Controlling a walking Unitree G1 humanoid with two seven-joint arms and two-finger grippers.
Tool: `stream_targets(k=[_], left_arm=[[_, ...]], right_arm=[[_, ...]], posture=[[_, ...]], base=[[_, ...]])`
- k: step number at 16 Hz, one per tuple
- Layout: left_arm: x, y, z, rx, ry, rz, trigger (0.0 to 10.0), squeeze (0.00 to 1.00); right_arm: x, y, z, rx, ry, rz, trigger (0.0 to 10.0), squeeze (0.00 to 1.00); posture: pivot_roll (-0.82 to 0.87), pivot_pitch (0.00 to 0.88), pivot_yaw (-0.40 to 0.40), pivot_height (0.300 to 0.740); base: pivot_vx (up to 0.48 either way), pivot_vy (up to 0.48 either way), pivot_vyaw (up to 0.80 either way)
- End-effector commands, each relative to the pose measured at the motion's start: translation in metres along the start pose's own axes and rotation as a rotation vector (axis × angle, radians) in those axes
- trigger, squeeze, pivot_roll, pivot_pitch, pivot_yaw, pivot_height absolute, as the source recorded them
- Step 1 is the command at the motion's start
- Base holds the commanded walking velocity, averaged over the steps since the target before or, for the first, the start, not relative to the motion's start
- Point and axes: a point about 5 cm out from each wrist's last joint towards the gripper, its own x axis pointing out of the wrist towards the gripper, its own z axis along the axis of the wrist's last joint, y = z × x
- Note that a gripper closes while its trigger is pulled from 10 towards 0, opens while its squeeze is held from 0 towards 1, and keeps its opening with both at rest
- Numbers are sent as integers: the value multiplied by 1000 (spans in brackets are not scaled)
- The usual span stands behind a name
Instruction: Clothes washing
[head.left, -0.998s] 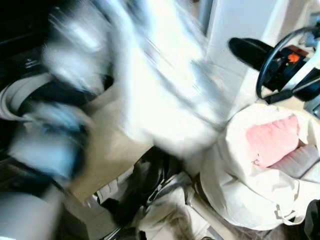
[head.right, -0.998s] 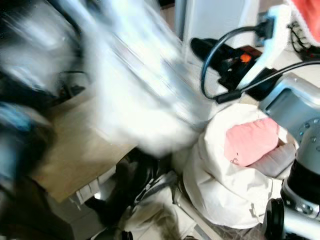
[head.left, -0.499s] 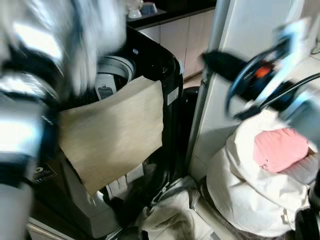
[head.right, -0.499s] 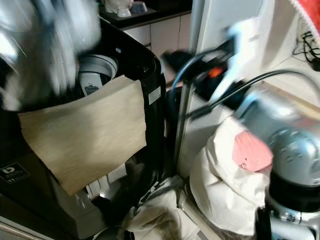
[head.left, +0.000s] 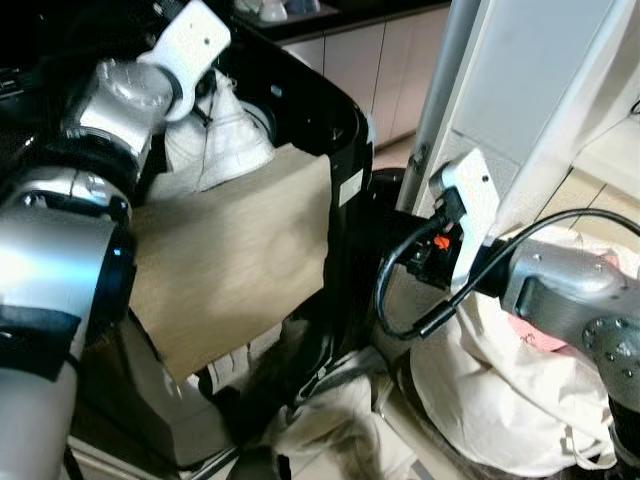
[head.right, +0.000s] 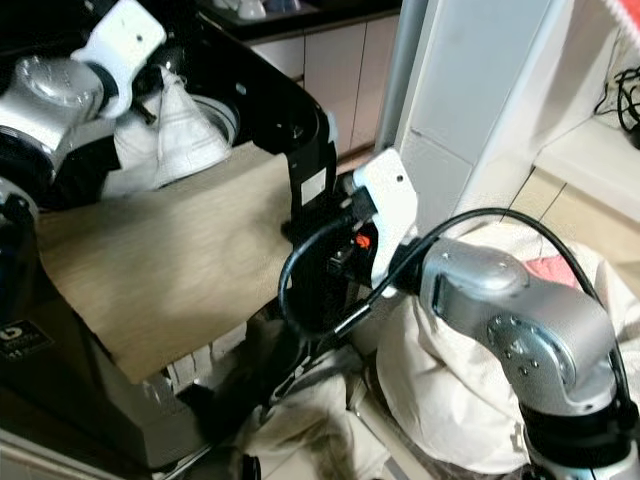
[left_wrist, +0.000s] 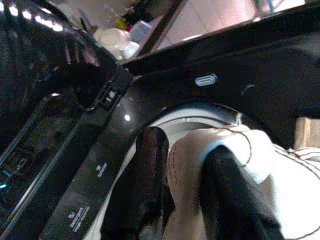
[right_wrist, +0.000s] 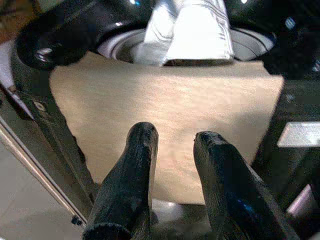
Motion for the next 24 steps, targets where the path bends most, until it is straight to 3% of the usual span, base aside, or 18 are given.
stream_targets(k=[1, 3, 6, 7, 8, 9, 10, 11, 12, 13, 14, 15, 19, 20, 21, 22, 23, 24], left_arm=[[-4, 11, 13, 33, -7, 0, 10000, 1000], [-5, 6, 0, 103, 96, -75, 10000, 1000], [-7, 13, -6, 218, 163, -4, 10000, 1000], [-7, 16, -7, 229, 170, 16, 10000, 259], [-8, 13, -13, 189, 179, -21, 10000, 0], [-7, 13, -12, 169, 164, -16, 10000, 0], [-6, 13, 3, -21, 31, 7, 10000, 0], [-5, 12, 13, -137, -56, 2, 10000, 0], [-3, 6, 33, -387, -228, -50, 10000, 0], [-1, -3, 41, -438, -311, -110, 10000, 0], [2, -22, 46, -467, -403, -217, 10000, 0], [8, -58, 43, -508, -455, -359, 10000, 0], [2, -122, 24, -509, -465, -463, 10000, 0], [-9, -159, 1, -700, -396, -412, 10000, 0], [-20, -172, -19, -814, -329, -297, 10000, 0], [-32, -176, -32, -833, -268, -208, 10000, 0], [-44, -177, -35, -814, -263, -177, 10000, 0], [-55, -175, -32, -847, -308, -184, 10000, 0]], right_arm=[[-2, -1, -1, -15, 11, -27, 10000, 0], [-5, -4, -4, -14, 25, -46, 10000, 0], [-7, -21, -3, -15, 17, -174, 10000, 0], [-7, -26, -3, -10, 9, -222, 10000, 0], [-8, -38, -5, 0, 4, -327, 10000, 0], [-8, -43, -6, 2, 2, -369, 10000, 0], [-12, -56, -3, 20, -43, -477, 10000, 0], [-15, -65, -2, 22, -57, -547, 10000, 0], [-24, -83, -6, -3, -38, -704, 10000, 0], [-30, -92, -13, -1, -11, -780, 10000, 0], [-38, -102, -28, 13, 45, -856, 10000, 1000], [-44, -110, -47, 36, 114, -901, 10000, 1000], [-56, -124, -73, 52, 192, -996, 10000, 1000], [-60, -126, -82, 47, 185, -1015, 10000, 1000], [-57, -119, -77, 14, 111, -1013, 10000, 1000], [-49, -102, -68, 21, -3, -958, 10000, 757], [-43, -88, -63, 15, -61, -917, 10000, 0], [-38, -80, -57, 9, -118, -892, 10000, 0]], posture=[[-48, 0, 60, 740], [-48, 0, 61, 740], [-51, 0, 60, 740], [-53, 0, 59, 740], [-53, 0, 58, 740], [-57, 0, 60, 740], [-54, 0, 57, 740], [-54, 0, 57, 740], [-58, 0, 60, 740], [-58, 0, 58, 740], [-59, 0, 58, 740], [-59, 0, 59, 740], [-68, 0, 61, 740], [-76, 0, 58, 740], [-82, 0, 48, 740], [-84, 0, 39, 740], [-81, 0, 30, 740], [-80, 0, 26, 740]], base=[[0, 0, 0], [0, 0, 0], [0, 0, 0], [0, 0, 0], [0, 0, 0], [0, 0, 0], [0, 0, 0], [0, 0, 0], [0, 0, 0], [0, 0, 0], [0, 0, 0], [0, 0, 0], [0, 0, 0], [0, 0, 0], [0, 0, 0], [0, 0, 0], [0, 0, 0], [0, 0, 0]])
